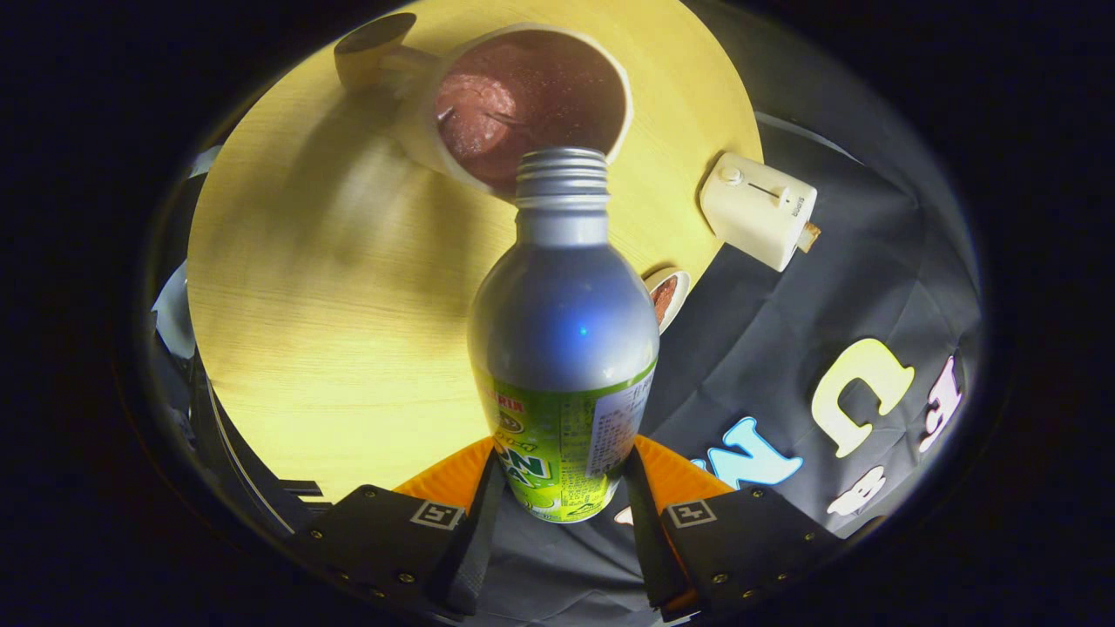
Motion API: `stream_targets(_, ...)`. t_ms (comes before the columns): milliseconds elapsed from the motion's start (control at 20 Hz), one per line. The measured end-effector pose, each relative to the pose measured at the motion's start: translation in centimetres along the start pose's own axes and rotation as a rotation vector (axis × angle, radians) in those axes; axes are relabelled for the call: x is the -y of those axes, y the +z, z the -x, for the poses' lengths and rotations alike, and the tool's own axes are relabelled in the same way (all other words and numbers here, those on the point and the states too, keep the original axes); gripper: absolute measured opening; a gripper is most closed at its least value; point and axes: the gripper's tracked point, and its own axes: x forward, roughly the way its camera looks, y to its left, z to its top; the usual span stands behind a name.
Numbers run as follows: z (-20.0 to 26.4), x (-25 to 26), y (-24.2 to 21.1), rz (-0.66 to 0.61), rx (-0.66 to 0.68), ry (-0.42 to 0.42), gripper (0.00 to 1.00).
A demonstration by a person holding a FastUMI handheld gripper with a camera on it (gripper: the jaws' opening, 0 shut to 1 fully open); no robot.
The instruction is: Take the bottle from table, then pour the juice into the cup, finally place the bottle on the coaster
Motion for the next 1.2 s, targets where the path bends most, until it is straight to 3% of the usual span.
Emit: stream_targets(1200, 2.1, 1.8, -0.8, 0.153, -0.064, 0.007, 0.70)
